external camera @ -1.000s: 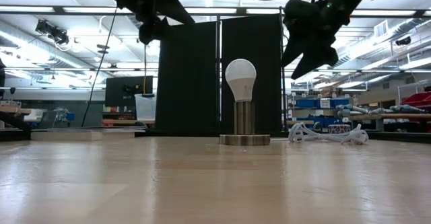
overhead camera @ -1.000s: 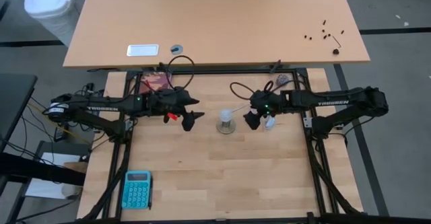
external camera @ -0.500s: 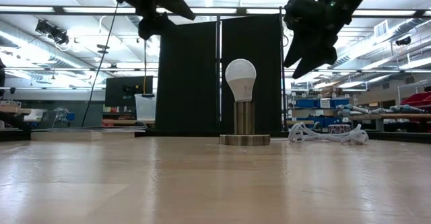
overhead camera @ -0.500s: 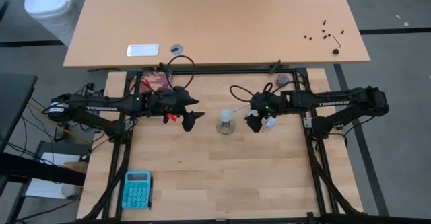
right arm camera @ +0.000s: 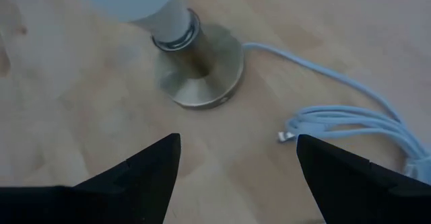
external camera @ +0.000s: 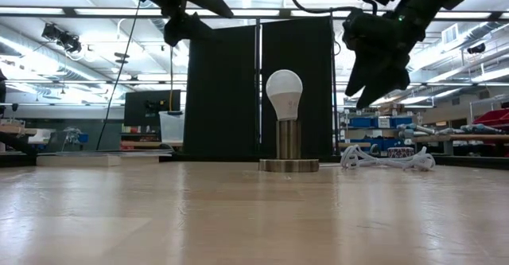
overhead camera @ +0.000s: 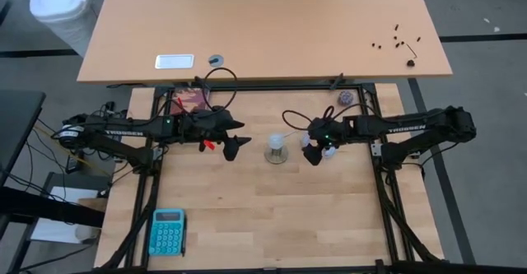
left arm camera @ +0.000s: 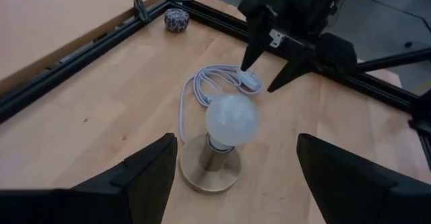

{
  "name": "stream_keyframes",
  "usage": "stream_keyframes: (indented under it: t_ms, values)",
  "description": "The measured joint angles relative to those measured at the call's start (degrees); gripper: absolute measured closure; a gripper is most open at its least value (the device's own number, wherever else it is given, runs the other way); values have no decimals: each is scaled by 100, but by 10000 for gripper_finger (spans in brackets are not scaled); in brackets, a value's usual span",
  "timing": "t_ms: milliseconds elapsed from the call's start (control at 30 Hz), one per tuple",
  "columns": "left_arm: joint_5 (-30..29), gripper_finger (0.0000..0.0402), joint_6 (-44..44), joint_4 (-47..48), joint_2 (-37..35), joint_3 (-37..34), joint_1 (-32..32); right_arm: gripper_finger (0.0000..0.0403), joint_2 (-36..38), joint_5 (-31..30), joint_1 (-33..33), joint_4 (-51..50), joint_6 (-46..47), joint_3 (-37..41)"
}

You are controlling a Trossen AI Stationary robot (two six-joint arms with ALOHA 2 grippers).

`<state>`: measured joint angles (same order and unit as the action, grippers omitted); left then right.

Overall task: Screw lightbulb
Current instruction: Insert the lightbulb into the desk lamp

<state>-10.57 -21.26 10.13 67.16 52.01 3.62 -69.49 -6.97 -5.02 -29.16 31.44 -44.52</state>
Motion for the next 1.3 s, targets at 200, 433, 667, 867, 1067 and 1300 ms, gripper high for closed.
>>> stream_keyframes:
  t_ms: [200,433,667,867,1067,1300]
  values:
    - [2,94,148,0,0,0,1,96,-2,11,35,412,329,255]
    - [82,94,835,33,0,0,2,96,-2,41,37,810,359,274]
    - [79,94,1054,759,70,429,52,96,-2,177,37,750,637,274]
    - [142,94,1127,1739,662,1365,140,96,-4,186,35,772,640,274]
    - [439,94,767,2617,1397,2225,240,96,-4,191,35,771,826,274]
    - [462,94,2005,2816,1615,2583,148,96,-4,217,106,734,933,274]
